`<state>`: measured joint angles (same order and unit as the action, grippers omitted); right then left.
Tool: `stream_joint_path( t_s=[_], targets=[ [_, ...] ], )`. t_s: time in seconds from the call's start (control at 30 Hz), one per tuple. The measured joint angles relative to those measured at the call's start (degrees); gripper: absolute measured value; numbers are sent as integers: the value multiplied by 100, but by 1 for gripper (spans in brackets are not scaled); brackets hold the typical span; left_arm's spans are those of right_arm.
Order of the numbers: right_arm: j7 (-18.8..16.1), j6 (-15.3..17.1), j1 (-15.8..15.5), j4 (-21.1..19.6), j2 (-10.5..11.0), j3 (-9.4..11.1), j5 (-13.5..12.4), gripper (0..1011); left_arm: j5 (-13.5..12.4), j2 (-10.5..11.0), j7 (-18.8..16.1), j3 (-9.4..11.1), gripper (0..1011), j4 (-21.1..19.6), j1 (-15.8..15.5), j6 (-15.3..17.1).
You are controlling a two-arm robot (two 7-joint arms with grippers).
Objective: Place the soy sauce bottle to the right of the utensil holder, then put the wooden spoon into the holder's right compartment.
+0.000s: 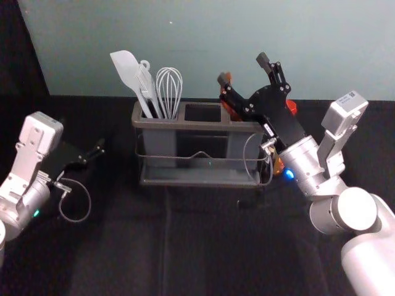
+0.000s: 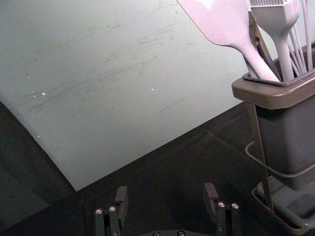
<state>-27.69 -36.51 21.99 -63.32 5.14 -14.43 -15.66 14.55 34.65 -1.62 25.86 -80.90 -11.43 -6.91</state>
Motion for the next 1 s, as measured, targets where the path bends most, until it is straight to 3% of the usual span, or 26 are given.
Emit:
stream_joint_path(
  t_s=[0.63, 0.8, 1.0],
  targets=[
    [-41, -9, -28, -112, -16, 35, -26, 1002, 0, 0, 0, 0, 1005, 0, 0, 0],
    [-41, 15, -121, -509, 42, 94, -82, 1002, 0, 0, 0, 0, 1005, 0, 0, 0],
    [107, 26, -302, -1064, 181, 338, -154, 1002, 0, 0, 0, 0, 1005, 0, 0, 0]
  ],
)
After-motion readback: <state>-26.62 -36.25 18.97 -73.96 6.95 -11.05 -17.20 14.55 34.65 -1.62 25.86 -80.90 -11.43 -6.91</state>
